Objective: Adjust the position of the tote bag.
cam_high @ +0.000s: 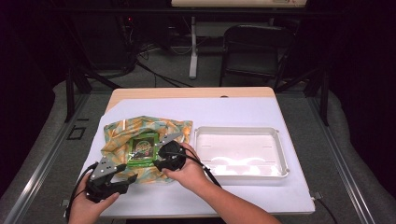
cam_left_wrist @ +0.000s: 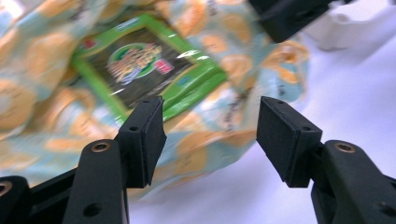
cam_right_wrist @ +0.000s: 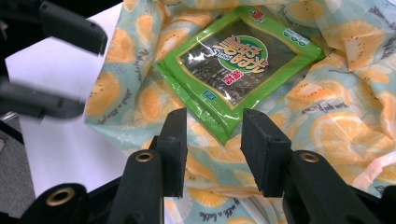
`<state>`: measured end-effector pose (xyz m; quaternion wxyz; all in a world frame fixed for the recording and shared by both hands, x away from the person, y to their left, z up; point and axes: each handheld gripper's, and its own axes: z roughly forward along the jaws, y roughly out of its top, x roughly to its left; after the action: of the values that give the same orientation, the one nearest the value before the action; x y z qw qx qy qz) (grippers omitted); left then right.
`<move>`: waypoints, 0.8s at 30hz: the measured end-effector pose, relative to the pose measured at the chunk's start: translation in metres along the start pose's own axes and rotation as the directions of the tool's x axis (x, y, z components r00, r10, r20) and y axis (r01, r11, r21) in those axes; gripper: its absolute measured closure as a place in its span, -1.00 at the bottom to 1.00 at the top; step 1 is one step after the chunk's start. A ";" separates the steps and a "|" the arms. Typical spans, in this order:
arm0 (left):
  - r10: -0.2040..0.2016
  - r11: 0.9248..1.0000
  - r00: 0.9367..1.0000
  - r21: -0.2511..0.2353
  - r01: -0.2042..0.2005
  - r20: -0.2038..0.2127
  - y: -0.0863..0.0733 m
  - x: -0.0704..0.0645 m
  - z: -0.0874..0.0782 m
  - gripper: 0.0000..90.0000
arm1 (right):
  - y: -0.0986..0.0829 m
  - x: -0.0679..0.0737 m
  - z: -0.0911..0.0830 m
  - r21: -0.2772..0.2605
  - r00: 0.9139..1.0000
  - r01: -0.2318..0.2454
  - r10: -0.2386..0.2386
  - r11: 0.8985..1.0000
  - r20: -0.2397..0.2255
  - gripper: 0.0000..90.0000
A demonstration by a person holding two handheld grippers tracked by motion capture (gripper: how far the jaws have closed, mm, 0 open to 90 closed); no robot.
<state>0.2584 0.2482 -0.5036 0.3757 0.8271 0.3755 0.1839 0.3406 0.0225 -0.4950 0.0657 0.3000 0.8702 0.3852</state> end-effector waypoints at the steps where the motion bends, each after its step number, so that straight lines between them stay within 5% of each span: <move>1: 0.005 1.000 1.000 0.005 -0.005 0.008 0.001 -0.002 0.002 -0.08 | 0.000 0.000 0.001 -0.001 1.000 0.001 -0.001 1.000 -0.002 0.37; 6: 0.052 0.998 0.999 0.044 -0.052 0.012 0.004 -0.014 0.016 0.00 | 0.002 -0.002 0.007 0.008 1.000 -0.009 0.009 1.000 -0.002 0.38; 16: 0.161 0.978 0.985 0.144 -0.151 -0.062 -0.003 -0.017 0.034 0.65 | -0.005 -0.002 0.030 0.091 1.000 0.018 -0.020 0.996 0.020 0.47; 24: 0.170 0.970 0.979 0.192 -0.147 -0.112 -0.008 -0.013 0.038 0.93 | -0.016 -0.008 0.039 0.164 0.999 0.005 -0.013 0.986 0.052 0.67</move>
<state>0.2686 0.2237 -0.5346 0.2574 0.8720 0.3468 0.2306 0.3530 0.0339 -0.5339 0.0657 0.3106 0.8983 0.3039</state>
